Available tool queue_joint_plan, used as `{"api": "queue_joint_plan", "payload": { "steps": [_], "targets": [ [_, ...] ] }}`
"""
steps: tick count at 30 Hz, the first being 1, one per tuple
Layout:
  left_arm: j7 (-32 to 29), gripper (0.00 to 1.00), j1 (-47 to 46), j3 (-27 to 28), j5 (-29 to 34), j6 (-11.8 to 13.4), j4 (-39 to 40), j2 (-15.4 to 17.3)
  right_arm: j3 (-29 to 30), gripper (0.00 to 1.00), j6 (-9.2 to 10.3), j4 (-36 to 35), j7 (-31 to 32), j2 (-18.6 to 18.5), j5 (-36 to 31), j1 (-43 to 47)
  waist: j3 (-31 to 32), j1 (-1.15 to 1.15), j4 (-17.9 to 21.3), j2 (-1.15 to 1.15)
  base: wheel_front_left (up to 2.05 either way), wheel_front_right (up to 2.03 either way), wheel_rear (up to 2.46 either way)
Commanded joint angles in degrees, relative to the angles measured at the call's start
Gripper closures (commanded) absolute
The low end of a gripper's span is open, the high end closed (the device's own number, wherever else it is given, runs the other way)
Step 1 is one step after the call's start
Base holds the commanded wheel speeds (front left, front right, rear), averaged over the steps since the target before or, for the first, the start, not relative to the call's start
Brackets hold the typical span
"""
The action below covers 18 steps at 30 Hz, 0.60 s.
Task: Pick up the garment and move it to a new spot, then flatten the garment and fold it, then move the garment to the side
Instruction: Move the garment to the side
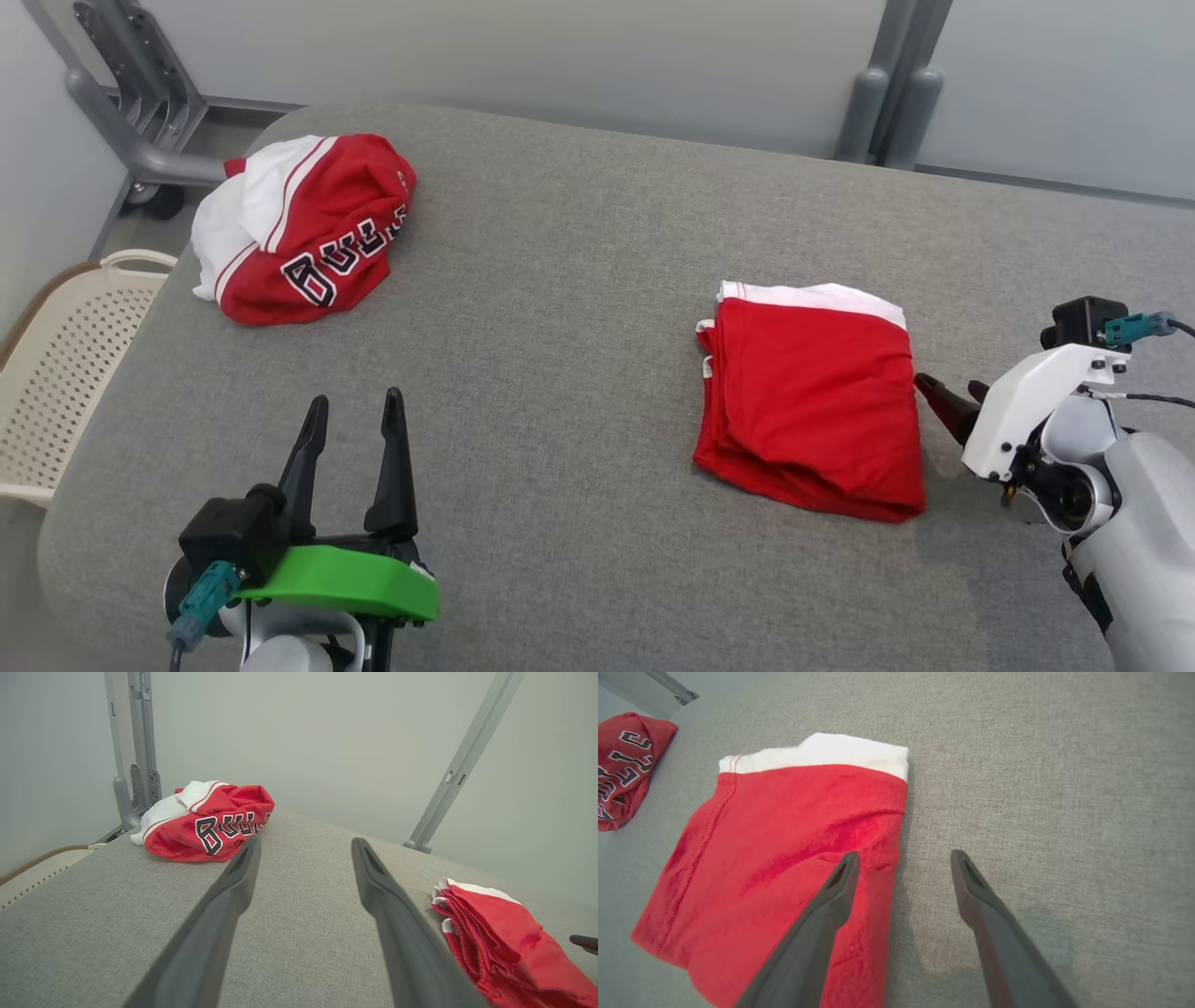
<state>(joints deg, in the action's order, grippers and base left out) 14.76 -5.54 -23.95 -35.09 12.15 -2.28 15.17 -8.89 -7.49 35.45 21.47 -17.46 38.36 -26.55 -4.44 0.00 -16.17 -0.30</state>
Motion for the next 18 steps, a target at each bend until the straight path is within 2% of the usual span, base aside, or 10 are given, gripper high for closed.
{"api": "queue_joint_plan", "payload": {
  "steps": [1,15,16,17,18],
  "targets": [
    [0.3,0.0,-1.2,0.2,0.7,-0.2,-0.2,-0.3,0.3,0.0,0.0,1.0,1.3,-0.7,1.3,-1.2,-1.2,0.0,-1.4,0.3,0.0,0.0,0.0],
    [0.5,0.0,-1.9,0.9,1.3,-1.2,-0.8,-1.3,-3.0,0.0,0.0,6.4,6.4,0.3,5.7,-4.9,-2.9,0.0,-2.9,0.3,0.0,0.0,0.0],
    [0.5,0.0,-1.9,0.9,1.4,-1.2,-0.9,-1.4,-3.3,0.35,0.0,6.6,6.4,0.4,5.7,-5.1,-2.9,0.0,-2.9,0.3,0.0,0.0,0.0],
    [0.5,0.0,-1.9,0.9,1.4,-1.2,-0.9,-1.5,-3.5,0.55,0.0,6.8,6.2,0.4,5.9,-5.2,-3.0,0.0,-2.8,0.3,0.0,0.0,0.0],
    [0.5,0.0,-2.0,1.0,1.5,-1.3,-0.9,-1.5,-3.8,0.67,0.0,6.8,5.8,0.4,6.0,-5.3,-3.0,0.0,-2.8,0.3,0.0,0.0,0.0]
  ]
}}
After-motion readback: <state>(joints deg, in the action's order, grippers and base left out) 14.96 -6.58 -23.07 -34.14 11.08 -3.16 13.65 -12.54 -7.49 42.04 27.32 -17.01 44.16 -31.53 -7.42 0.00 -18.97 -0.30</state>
